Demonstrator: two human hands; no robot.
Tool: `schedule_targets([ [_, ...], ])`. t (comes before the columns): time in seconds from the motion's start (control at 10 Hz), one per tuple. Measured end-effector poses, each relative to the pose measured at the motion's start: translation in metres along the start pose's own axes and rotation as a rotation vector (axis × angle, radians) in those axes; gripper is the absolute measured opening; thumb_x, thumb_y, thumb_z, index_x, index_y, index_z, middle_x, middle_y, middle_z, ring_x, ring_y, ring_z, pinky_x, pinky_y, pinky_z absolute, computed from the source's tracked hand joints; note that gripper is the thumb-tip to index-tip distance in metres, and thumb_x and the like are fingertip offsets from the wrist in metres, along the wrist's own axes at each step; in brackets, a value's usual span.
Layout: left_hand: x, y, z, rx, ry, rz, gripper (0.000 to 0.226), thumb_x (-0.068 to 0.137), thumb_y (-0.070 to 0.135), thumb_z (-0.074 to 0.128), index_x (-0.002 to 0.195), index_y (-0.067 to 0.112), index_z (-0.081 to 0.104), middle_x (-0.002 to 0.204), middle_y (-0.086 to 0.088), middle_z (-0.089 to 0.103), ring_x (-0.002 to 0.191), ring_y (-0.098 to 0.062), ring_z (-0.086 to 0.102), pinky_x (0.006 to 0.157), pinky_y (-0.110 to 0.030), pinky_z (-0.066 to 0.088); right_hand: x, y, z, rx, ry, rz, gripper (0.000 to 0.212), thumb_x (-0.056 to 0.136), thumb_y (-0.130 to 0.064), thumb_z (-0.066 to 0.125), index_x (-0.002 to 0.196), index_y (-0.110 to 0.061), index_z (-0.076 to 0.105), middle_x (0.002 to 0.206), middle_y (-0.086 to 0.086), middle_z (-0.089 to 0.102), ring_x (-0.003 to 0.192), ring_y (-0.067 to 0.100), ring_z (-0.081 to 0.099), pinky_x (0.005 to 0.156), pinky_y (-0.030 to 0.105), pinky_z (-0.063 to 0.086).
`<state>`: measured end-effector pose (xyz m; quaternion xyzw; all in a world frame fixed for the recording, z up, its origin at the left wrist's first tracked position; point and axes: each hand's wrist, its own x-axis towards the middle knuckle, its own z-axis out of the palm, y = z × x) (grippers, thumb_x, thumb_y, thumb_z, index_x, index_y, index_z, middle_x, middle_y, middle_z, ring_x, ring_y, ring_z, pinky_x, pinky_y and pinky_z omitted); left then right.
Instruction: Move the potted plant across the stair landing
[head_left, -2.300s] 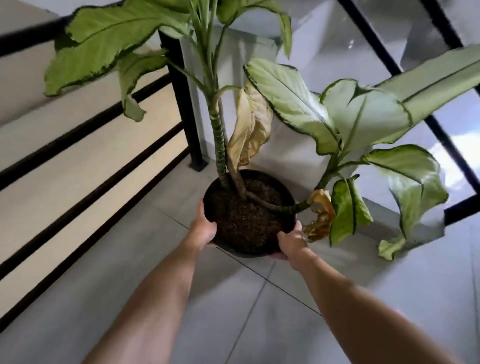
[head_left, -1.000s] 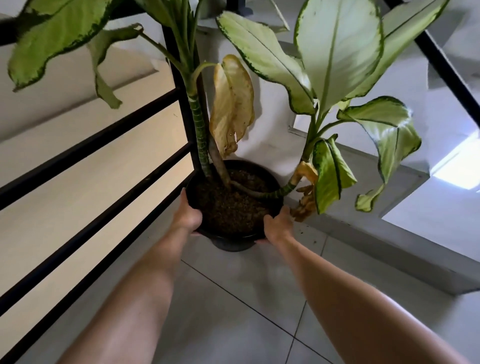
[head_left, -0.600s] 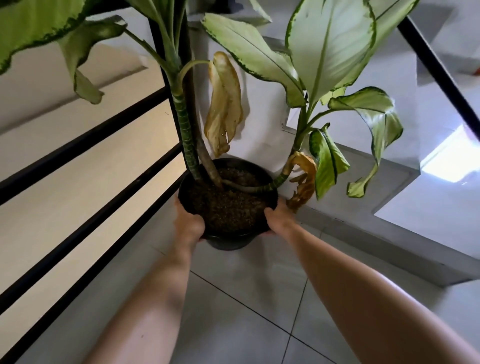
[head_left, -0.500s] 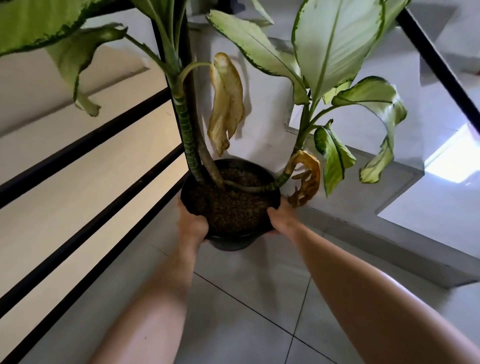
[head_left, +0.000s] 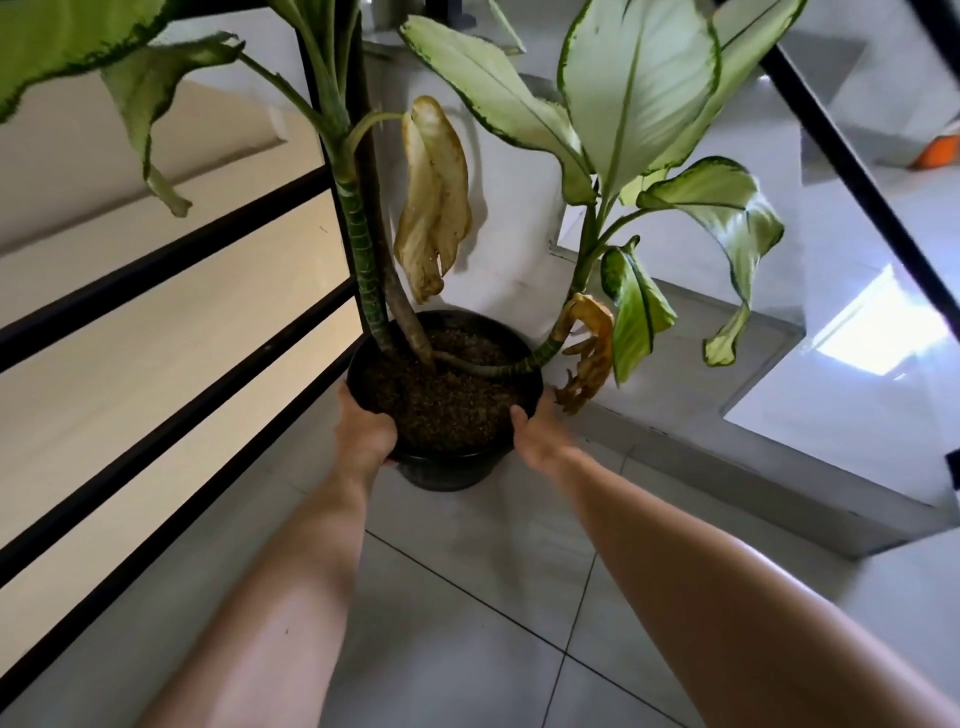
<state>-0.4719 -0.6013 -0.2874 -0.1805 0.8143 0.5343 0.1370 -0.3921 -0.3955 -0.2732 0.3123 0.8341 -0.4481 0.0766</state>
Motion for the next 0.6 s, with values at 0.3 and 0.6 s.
schedule_targets([
  [0.3,-0.049,0.011,-0.020,0.539,-0.068,0.048,0.082,0.099,0.063,0.043,0.164,0.033,0.002,0.169,-0.016,-0.001,0.153,-0.042,0.006,0.118,-0.056,0.022,-0.052,-0.009,-0.040,-0.334,-0.093,-0.041,0.070,0.102,-0.051,0.026,0.164,-0.025,0.006,0.162,0.018,0.035,0.143,0.040,0.042,0.114,0.051,0.037],
  [0.6,-0.207,0.210,-0.094,0.957,-0.202,0.235,0.083,0.096,0.068,0.035,0.165,0.028,0.010,0.172,-0.008,0.001,0.156,-0.033,-0.002,0.124,-0.049,0.010,-0.188,-0.151,-0.180,-0.369,-0.070,-0.034,0.056,0.103,-0.045,0.029,0.149,-0.015,0.040,0.145,0.015,0.050,0.135,0.037,0.048,0.106,0.049,0.041],
])
